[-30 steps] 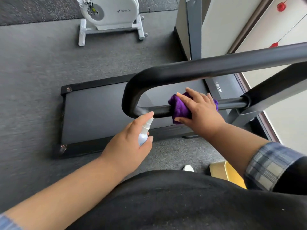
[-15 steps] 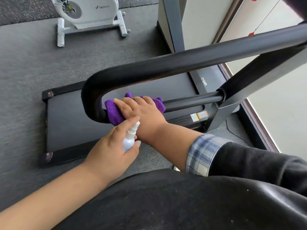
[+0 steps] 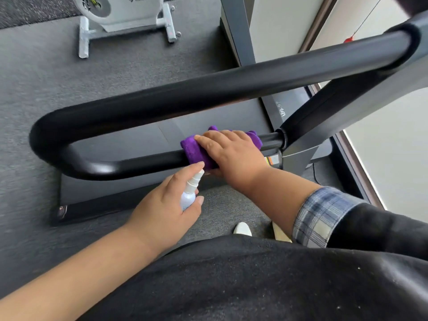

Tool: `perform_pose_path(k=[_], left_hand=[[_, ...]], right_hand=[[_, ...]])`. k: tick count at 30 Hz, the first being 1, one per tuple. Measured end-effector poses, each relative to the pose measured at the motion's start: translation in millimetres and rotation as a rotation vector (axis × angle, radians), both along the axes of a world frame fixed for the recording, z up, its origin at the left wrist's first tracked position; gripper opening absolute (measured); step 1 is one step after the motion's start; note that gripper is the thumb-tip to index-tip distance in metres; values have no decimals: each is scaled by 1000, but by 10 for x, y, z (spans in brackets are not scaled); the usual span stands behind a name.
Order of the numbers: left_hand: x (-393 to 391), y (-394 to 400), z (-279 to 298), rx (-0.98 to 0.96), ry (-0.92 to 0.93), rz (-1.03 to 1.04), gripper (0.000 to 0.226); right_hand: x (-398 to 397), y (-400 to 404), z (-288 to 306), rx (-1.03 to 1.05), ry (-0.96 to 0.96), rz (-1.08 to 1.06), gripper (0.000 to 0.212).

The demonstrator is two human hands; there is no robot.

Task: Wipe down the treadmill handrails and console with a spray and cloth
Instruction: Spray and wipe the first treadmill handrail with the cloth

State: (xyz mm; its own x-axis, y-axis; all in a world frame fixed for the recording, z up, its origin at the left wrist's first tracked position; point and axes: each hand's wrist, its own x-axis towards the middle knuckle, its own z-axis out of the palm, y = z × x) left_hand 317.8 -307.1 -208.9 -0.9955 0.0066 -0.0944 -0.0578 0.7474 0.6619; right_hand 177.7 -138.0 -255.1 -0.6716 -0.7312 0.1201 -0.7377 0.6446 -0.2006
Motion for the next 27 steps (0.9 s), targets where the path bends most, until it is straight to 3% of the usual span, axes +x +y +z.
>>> perform_pose_path(k=[8,18,23,27], left_hand=[[-251,494,8,-18,24,29,73],[-105,645,-17,-30,26,195,74],[-119,717,18,-42,60,223,77],[-253,834,38,-57,81,172,74]], right_hand=[[-308,780,-26,35,5,-97,82],[-444,468,31,150,-102,53,82],[-367,-21,176,134,-203,191,71],[-427,-18,228,150,-282,180,69]])
